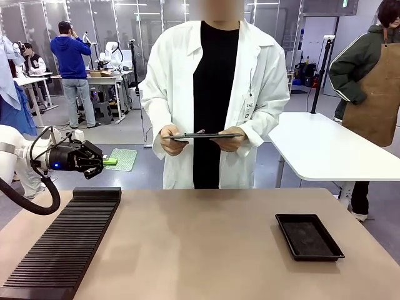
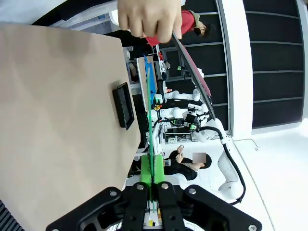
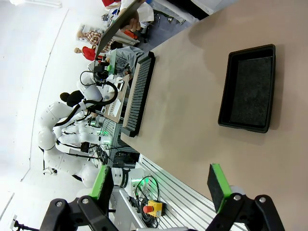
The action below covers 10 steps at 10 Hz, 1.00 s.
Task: Inspect the PCB.
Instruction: Release the Blank PCB you were holding.
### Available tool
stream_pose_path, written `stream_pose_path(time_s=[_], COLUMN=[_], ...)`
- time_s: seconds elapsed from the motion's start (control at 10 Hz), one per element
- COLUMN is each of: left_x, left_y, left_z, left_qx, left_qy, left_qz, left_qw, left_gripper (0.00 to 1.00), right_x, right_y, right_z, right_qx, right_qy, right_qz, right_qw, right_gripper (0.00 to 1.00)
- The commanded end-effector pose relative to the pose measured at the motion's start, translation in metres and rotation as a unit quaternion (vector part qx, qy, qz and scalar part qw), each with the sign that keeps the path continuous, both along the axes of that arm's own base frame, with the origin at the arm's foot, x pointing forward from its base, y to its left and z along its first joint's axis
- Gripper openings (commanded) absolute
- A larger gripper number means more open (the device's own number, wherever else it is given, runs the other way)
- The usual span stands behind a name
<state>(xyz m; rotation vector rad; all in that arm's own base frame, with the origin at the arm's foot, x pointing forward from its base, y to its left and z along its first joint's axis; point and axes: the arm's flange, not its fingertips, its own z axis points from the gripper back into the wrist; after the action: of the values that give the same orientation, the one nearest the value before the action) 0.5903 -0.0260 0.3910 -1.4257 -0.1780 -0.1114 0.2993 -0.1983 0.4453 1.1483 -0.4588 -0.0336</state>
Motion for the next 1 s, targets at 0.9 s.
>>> stream_pose_path(time_s=[0.9], left_x=[0.0000], left_y=[-0.0001], left_z=[0.0008], left_qx=[0.001], left_qy=[-0.001], left_qz=[-0.001], left_qw=[1.000], left_gripper=[0.02], right_x=[-0.0011], right_y=[-0.0007], right_z=[0.0007], right_qx=[0.002], right_qy=[-0.004], right_qz=[0.002], right_qw=[1.000], right_gripper=[1.00])
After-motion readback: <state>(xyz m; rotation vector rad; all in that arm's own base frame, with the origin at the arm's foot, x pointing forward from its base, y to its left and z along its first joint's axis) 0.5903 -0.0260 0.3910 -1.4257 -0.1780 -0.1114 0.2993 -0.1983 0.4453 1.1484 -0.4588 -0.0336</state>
